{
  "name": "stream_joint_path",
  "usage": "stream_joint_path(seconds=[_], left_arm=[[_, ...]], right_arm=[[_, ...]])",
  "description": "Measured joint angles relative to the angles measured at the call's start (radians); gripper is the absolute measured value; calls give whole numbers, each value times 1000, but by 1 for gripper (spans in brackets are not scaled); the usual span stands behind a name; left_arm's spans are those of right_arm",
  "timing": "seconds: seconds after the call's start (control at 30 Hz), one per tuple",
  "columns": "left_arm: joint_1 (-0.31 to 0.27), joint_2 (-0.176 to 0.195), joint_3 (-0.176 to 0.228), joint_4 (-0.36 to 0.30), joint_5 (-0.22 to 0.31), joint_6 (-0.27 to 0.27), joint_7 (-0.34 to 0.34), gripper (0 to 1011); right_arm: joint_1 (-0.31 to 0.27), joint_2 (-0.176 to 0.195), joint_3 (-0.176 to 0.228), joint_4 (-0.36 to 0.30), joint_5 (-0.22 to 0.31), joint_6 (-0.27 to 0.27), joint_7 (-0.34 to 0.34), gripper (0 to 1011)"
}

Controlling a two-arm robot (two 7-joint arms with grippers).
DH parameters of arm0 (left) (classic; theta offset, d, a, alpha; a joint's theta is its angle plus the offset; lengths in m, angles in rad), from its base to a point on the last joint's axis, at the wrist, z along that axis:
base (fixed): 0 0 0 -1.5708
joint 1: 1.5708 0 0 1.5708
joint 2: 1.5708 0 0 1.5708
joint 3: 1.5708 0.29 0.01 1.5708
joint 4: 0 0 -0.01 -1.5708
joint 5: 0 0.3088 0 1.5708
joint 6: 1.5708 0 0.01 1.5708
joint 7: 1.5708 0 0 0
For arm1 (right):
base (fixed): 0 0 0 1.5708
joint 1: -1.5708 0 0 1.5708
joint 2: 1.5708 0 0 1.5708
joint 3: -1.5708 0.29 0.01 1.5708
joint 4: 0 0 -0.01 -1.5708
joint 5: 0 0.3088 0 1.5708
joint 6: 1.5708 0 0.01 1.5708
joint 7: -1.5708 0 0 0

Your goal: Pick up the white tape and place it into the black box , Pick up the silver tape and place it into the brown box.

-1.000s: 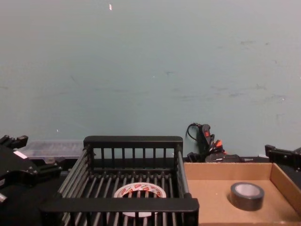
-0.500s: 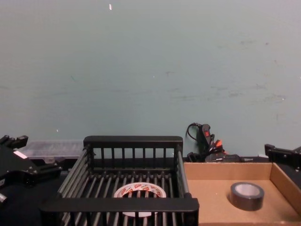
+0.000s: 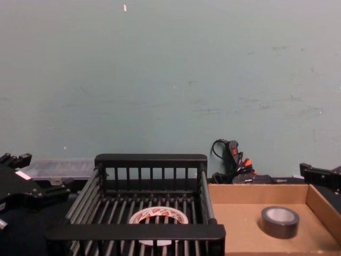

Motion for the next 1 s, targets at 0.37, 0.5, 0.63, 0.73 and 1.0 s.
stream_joint_path(seconds=[0.37, 0.5, 0.63, 0.73, 1.0], left_arm=[[0, 0, 0, 0, 0, 0, 0, 1001], [0, 0, 0, 0, 0, 0, 0, 1001], [0, 0, 0, 0, 0, 0, 0, 1001], [0, 0, 0, 0, 0, 0, 0, 1001], [0, 0, 0, 0, 0, 0, 0, 1001]], right_arm=[[0, 0, 0, 0, 0, 0, 0, 1002], [0, 0, 0, 0, 0, 0, 0, 1002], [0, 0, 0, 0, 0, 0, 0, 1002], [0, 0, 0, 0, 0, 0, 0, 1002], [0, 0, 0, 0, 0, 0, 0, 1002]])
